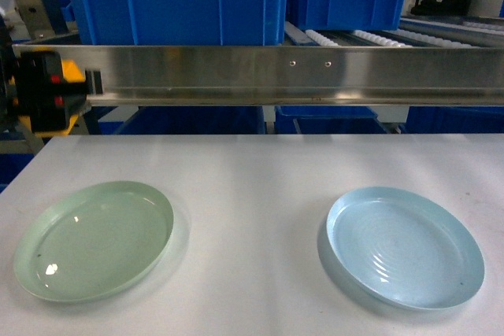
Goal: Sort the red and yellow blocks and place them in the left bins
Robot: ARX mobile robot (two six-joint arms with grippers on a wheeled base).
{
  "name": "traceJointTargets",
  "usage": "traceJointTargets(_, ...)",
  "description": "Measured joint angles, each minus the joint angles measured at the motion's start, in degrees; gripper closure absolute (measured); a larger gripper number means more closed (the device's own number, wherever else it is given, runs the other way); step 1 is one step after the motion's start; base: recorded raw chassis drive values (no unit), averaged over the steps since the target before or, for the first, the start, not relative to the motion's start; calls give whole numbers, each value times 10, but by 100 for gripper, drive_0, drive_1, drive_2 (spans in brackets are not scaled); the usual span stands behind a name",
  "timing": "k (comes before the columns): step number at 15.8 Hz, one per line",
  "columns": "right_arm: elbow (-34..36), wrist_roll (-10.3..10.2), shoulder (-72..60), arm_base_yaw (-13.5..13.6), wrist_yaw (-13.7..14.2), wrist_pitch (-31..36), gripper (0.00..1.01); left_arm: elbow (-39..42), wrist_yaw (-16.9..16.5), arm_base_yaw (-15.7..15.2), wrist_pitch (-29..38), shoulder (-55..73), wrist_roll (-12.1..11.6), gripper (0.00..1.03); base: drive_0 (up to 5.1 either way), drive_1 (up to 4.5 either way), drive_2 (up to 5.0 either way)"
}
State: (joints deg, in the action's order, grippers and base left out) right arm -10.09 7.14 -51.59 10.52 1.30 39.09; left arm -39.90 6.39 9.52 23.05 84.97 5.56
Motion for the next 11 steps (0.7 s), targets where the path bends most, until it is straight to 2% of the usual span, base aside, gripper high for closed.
traceJointTargets(3, 0, 0, 0, 0, 0, 0, 74, -31, -6, 11, -82, -96, 7, 75, 0, 0, 0)
traceJointTargets(5, 0, 0, 0, 0, 0, 0, 74, -53, -9, -1, -85, -126, 15, 75, 0, 0, 0)
traceJointTargets(7, 0, 0, 0, 0, 0, 1, 74, -57, -16, -14, -61, -122, 17, 75, 0, 0, 0)
traceJointTargets(11, 0, 0, 0, 0, 0, 1, 74, -57, -16, -15, -62, -113, 17, 75, 0, 0, 0)
